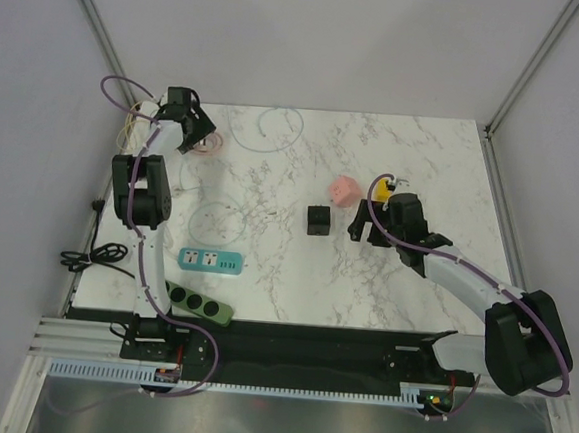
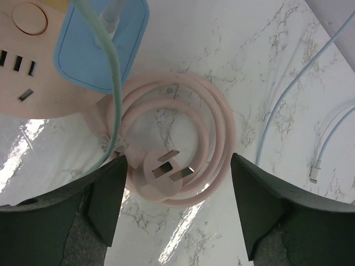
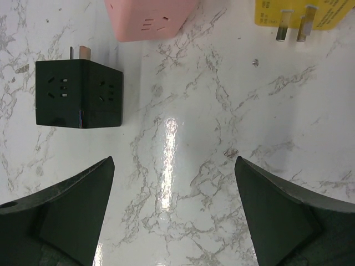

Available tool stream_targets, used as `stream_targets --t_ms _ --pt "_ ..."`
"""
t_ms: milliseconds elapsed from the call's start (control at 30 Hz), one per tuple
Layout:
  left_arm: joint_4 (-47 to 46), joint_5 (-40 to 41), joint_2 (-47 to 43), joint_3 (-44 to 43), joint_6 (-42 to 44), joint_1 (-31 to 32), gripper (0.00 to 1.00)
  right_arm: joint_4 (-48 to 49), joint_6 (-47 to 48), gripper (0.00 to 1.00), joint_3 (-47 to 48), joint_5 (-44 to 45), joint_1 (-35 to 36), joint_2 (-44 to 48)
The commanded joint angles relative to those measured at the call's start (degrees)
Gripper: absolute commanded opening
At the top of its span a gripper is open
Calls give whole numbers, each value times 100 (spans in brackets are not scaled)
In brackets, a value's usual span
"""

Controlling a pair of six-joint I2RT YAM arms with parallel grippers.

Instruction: Pull the plug off the socket

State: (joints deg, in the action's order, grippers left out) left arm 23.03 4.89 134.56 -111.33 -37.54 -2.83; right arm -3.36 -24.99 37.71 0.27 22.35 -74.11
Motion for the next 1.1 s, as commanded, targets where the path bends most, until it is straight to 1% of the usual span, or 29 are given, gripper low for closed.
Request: stream_targets --t_ms 0,167,200,233,333,500,733,867,900,1033,1067 --pt "88 -181 202 -284 -209 -16 81 204 100 98 96 78 -38 37" --pt "368 -15 228 -293 -271 -16 71 204 126 98 78 87 -46 10" --pt "482 125 211 -276 -245 -16 67 204 126 98 78 78 -38 2" --pt "536 170 176 -241 -219 -7 66 195 126 98 78 78 -38 1" --pt "729 215 141 -240 -61 -7 57 204 135 98 61 61 -46 45" --pt "940 206 -17 -109 203 63 49 204 126 98 26 26 -46 98" --pt "967 294 -623 804 291 107 47 239 118 98 -53 17 -46 238" --pt "967 390 -1036 1279 423 142 37 248 126 98 -97 -18 -46 335" --pt "958 417 -1264 1402 423 160 37 256 126 98 -106 -19 -46 370" --pt "914 557 -1818 2333 432 213 37 256 126 98 -194 -10 -46 493" --pt "879 549 -1924 2492 432 404 37 256 126 98 -203 -10 -46 520"
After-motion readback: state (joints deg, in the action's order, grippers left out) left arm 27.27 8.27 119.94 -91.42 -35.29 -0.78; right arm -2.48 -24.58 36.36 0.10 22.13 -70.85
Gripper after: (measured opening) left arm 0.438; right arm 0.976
